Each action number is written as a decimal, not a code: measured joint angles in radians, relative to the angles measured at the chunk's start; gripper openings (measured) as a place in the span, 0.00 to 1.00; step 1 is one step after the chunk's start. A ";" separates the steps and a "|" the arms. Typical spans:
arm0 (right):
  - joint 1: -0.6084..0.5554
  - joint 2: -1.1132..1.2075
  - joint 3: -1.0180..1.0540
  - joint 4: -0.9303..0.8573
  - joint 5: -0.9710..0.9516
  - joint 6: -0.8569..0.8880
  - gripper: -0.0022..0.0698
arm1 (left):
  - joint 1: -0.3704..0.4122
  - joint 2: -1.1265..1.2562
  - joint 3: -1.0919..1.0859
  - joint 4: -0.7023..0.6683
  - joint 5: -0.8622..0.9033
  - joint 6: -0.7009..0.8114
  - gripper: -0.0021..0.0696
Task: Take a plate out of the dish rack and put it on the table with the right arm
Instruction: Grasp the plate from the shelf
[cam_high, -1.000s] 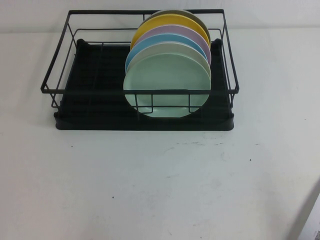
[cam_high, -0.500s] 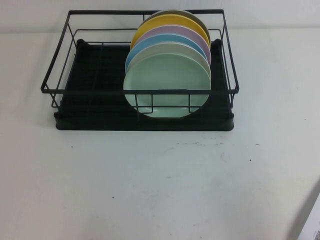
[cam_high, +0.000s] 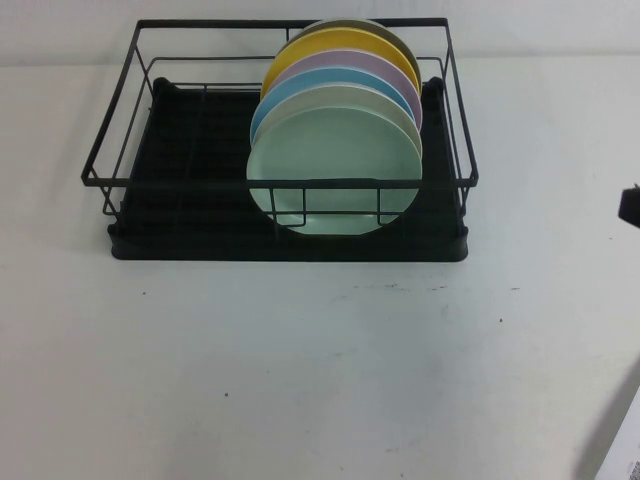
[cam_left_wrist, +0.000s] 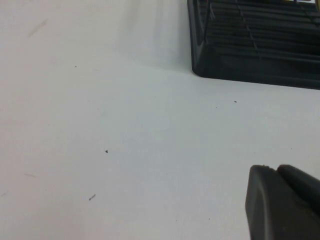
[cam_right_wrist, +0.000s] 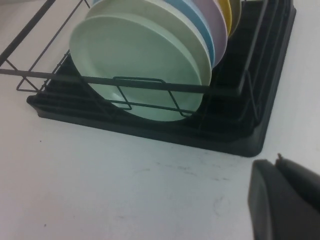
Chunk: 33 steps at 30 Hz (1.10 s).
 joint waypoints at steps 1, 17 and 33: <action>0.010 0.031 -0.023 0.000 -0.002 -0.006 0.00 | 0.000 0.000 0.000 0.000 0.000 0.000 0.02; 0.390 0.445 -0.349 -0.155 -0.115 -0.256 0.07 | 0.000 0.000 0.000 0.000 0.000 0.000 0.02; 0.418 0.735 -0.574 -0.020 -0.274 -0.729 0.49 | 0.000 0.000 0.000 0.000 0.000 0.000 0.02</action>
